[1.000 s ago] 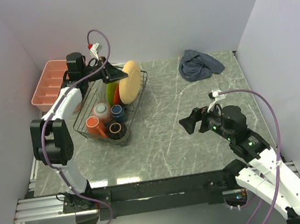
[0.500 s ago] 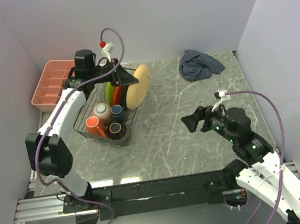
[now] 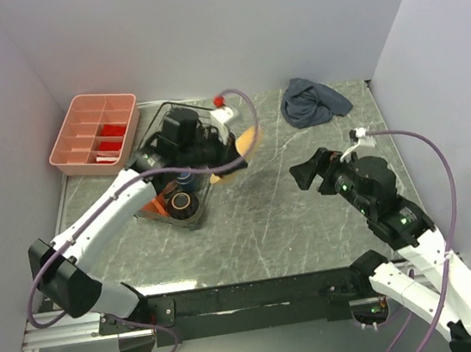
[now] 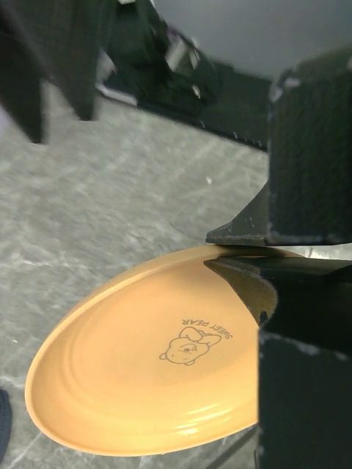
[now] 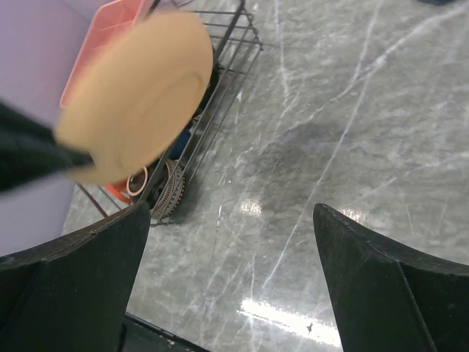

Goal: Unload the mixed dishes from the dish rack
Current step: Place the plate at the center of the board.

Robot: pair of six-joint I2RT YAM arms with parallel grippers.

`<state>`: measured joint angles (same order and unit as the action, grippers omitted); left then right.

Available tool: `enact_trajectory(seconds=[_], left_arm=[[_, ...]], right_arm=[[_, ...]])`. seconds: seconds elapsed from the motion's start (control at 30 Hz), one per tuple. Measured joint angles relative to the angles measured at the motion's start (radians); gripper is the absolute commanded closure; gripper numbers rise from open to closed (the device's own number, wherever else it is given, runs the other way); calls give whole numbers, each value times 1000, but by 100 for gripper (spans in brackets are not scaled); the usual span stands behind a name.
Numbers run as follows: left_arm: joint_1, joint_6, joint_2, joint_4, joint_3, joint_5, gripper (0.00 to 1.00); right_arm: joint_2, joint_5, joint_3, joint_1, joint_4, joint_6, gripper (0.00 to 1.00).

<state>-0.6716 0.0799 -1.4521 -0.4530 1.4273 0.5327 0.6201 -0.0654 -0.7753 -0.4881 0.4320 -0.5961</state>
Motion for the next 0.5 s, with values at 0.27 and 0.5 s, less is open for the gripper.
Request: enact_trajectory(seconds=[0.27, 0.5], left_arm=[[-233, -205, 17, 30, -135, -331, 99], [-445, -354, 6, 105, -190, -547, 99]], right_arm=[[112, -57, -167, 4, 137, -42, 0], [182, -58, -214, 9, 202, -42, 0]])
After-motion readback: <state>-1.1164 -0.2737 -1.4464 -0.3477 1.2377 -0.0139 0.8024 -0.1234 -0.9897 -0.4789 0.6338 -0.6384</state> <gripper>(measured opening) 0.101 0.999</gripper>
